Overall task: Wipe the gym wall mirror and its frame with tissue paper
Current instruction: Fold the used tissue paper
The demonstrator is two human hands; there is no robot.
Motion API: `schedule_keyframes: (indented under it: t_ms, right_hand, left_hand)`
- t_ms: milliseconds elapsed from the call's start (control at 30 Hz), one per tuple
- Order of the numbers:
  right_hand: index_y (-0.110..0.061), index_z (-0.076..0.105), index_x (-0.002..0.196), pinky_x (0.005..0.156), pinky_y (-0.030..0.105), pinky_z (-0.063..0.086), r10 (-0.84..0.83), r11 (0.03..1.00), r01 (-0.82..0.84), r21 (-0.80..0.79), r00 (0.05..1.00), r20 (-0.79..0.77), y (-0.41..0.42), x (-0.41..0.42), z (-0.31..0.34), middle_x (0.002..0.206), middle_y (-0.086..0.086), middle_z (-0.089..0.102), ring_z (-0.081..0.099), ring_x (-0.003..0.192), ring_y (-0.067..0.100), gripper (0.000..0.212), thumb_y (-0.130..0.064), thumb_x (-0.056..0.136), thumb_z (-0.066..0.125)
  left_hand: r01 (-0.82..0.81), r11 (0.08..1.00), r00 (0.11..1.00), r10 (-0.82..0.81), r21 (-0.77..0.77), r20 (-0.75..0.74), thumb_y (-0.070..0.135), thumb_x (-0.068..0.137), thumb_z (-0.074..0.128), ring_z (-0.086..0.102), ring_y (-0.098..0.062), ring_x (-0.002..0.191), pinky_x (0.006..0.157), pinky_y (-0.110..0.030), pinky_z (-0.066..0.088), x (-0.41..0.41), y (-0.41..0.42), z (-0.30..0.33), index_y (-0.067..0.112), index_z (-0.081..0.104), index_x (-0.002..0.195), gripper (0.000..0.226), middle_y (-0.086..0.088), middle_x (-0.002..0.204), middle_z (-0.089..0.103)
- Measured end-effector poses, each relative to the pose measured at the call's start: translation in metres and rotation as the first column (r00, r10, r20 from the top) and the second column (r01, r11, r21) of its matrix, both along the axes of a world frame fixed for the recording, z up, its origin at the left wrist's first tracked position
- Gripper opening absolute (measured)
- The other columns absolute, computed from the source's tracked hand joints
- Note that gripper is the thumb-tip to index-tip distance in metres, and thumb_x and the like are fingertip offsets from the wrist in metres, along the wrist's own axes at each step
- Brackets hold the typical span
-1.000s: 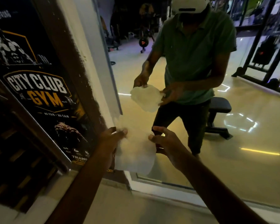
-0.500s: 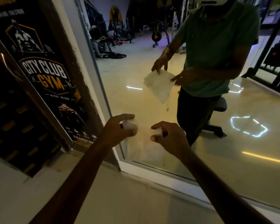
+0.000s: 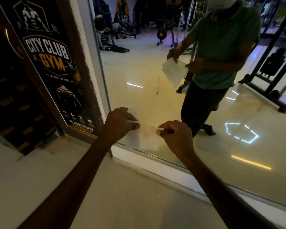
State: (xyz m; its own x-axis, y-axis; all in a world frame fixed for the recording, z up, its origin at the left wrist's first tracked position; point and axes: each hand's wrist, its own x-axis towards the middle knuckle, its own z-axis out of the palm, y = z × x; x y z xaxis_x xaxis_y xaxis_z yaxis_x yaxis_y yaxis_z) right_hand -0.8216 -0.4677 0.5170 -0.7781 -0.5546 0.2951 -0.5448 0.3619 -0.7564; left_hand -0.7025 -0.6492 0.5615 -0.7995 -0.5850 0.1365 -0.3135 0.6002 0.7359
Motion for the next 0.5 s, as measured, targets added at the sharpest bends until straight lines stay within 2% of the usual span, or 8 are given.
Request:
schedule_keyframes:
  t_ms: [67, 100, 167, 233, 300, 367, 400, 500]
  right_hand:
    - [-0.019, 0.076, 0.094, 0.082, 0.021, 0.045, 0.038, 0.997, -0.044, -0.056, 0.994, -0.101, 0.018, 0.000, 0.003, 0.098, -0.008, 0.064, 0.058, 0.093, 0.009, 0.012, -0.015, 0.086, 0.083]
    - [-0.020, 0.072, 0.095, 0.087, 0.023, 0.046, 0.078, 0.993, -0.086, -0.086, 0.993, -0.086, 0.025, -0.002, 0.006, 0.103, -0.007, 0.063, 0.058, 0.100, 0.011, 0.014, -0.013, 0.087, 0.082]
    - [-0.019, 0.067, 0.096, 0.089, 0.032, 0.053, 0.214, 0.962, -0.187, -0.198, 0.970, 0.120, 0.046, -0.003, 0.023, 0.101, -0.005, 0.067, 0.064, 0.101, 0.017, 0.009, -0.015, 0.092, 0.074]
    - [-0.017, 0.065, 0.095, 0.078, 0.033, 0.058, 0.413, 0.883, -0.244, -0.402, 0.811, 0.415, 0.069, -0.005, 0.035, 0.089, -0.001, 0.069, 0.068, 0.088, 0.019, 0.014, -0.031, 0.091, 0.069]
    - [-0.022, 0.064, 0.101, 0.072, 0.030, 0.060, 0.533, 0.837, -0.272, -0.475, 0.604, 0.593, 0.092, -0.012, 0.031, 0.089, -0.003, 0.072, 0.072, 0.084, 0.016, 0.022, -0.040, 0.090, 0.067]
    - [-0.021, 0.066, 0.114, 0.075, 0.030, 0.061, 0.576, 0.816, -0.324, -0.479, 0.382, 0.722, 0.112, -0.017, 0.013, 0.097, -0.001, 0.076, 0.075, 0.090, 0.015, 0.030, -0.039, 0.090, 0.070]
    - [-0.019, 0.067, 0.120, 0.079, 0.032, 0.061, 0.579, 0.806, -0.365, -0.467, 0.317, 0.751, 0.127, -0.021, -0.001, 0.103, 0.002, 0.077, 0.075, 0.097, 0.017, 0.036, -0.036, 0.089, 0.073]
    - [-0.016, 0.067, 0.122, 0.092, 0.047, 0.060, 0.532, 0.816, -0.471, -0.334, 0.388, 0.753, 0.167, -0.033, -0.034, 0.117, 0.010, 0.076, 0.071, 0.111, 0.029, 0.037, -0.025, 0.089, 0.080]
  left_hand:
    - [-0.039, 0.999, 0.999, 0.038, -0.034, -0.024, 0.019, 0.079, 0.088, 0.051, -0.030, 0.134, 0.118, -0.045, 0.038, 0.005, 0.020, -0.003, 0.009, 0.081, 0.101, 0.025, -0.011, 0.143, 0.060]
    - [-0.049, 0.997, 0.998, 0.046, -0.063, -0.044, 0.022, 0.080, 0.088, 0.046, -0.029, 0.139, 0.120, -0.042, 0.032, 0.008, 0.029, -0.001, 0.014, 0.081, 0.100, 0.023, -0.008, 0.147, 0.057]
    - [-0.059, 0.993, 0.994, 0.049, -0.105, -0.097, 0.026, 0.081, 0.087, 0.040, -0.023, 0.142, 0.119, -0.039, 0.027, 0.014, 0.049, 0.006, 0.024, 0.079, 0.098, 0.019, -0.001, 0.147, 0.055]
    - [0.000, 1.000, 0.990, -0.001, -0.004, -0.140, 0.022, 0.084, 0.084, 0.058, -0.012, 0.122, 0.111, -0.040, 0.043, 0.017, 0.072, 0.012, 0.024, 0.077, 0.099, 0.016, 0.004, 0.127, 0.066]
    - [0.039, 0.988, 0.977, -0.006, 0.152, -0.211, 0.013, 0.089, 0.079, 0.068, -0.002, 0.091, 0.087, -0.027, 0.056, 0.016, 0.107, 0.013, 0.021, 0.076, 0.098, 0.012, 0.009, 0.097, 0.075]
    - [-0.029, 0.976, 0.965, 0.083, 0.216, -0.248, 0.011, 0.091, 0.076, 0.068, 0.006, 0.077, 0.069, -0.014, 0.053, 0.011, 0.140, 0.006, 0.023, 0.076, 0.093, 0.013, 0.018, 0.078, 0.075]
    - [-0.081, 0.970, 0.959, 0.138, 0.227, -0.248, 0.012, 0.091, 0.076, 0.067, 0.010, 0.075, 0.065, -0.010, 0.051, 0.008, 0.160, -0.004, 0.025, 0.076, 0.093, 0.014, 0.022, 0.075, 0.074]
    - [-0.208, 0.949, 0.946, 0.257, 0.236, -0.199, 0.013, 0.092, 0.075, 0.064, 0.015, 0.079, 0.071, -0.010, 0.052, 0.007, 0.209, -0.031, 0.023, 0.076, 0.099, 0.013, 0.024, 0.083, 0.072]
